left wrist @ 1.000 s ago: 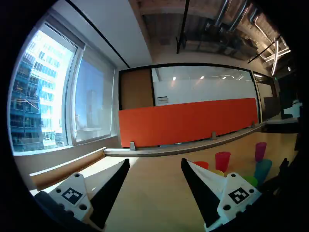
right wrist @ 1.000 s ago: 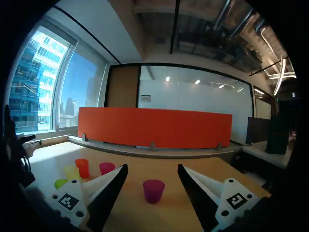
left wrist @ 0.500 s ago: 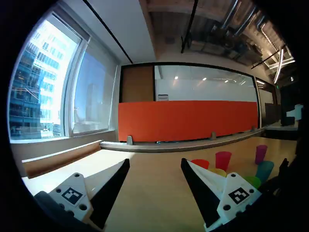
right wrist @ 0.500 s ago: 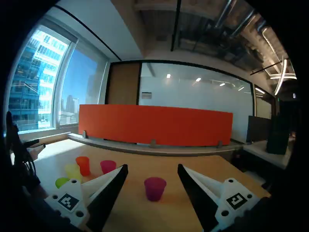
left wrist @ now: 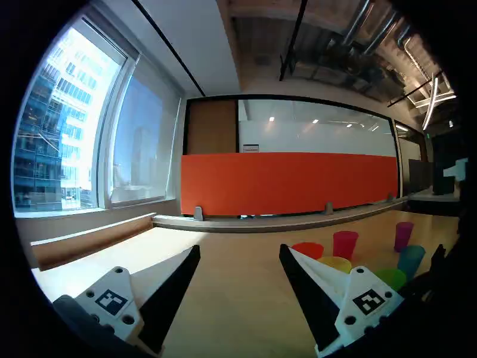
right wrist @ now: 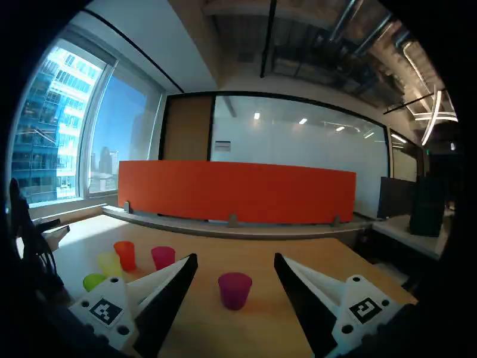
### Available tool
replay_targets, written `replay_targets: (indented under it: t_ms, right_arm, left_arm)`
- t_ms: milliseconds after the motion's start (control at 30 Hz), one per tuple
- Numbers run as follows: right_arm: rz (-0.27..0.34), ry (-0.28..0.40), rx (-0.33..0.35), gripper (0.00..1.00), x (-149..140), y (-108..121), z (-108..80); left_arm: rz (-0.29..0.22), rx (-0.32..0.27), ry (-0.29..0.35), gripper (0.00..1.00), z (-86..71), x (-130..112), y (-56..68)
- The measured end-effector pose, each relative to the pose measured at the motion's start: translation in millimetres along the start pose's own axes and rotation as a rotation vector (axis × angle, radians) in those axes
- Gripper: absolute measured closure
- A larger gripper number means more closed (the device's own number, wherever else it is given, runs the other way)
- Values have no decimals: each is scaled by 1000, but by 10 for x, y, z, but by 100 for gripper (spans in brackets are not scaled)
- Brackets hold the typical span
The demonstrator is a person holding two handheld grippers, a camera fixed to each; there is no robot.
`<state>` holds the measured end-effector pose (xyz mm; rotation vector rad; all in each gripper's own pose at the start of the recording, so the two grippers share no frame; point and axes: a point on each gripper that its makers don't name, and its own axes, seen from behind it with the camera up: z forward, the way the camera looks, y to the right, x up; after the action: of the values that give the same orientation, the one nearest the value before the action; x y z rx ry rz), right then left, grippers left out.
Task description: Pour water
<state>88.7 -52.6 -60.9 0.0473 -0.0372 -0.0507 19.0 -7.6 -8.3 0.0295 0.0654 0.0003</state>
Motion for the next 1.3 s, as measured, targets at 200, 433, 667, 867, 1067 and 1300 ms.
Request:
replay_targets:
  t_ms: [200,433,667,867,1067,1300]
  right_arm:
    - [3,-2,-4,0,-15,18,0]
    - [0,-4,-6,0,-21,34,1]
    - [1,1,-3,0,3,15,-7]
    - [-1,-2,4,0,-24,-16,7]
    - [4,7,2,0,-10,8,-17]
    - [21,18,4,0,-36,63,-53]
  left_arm:
    - [-19,0,-10,1,11,-41,-23]
    - [-12,-2,-20,1,9,-78,-36]
    - [-6,-9,-32,1,12,-118,-9]
    - [-3,-19,-60,1,33,-183,24]
    - [-2,-22,-64,1,42,-204,36]
    - [-1,-23,-65,1,45,-207,37]
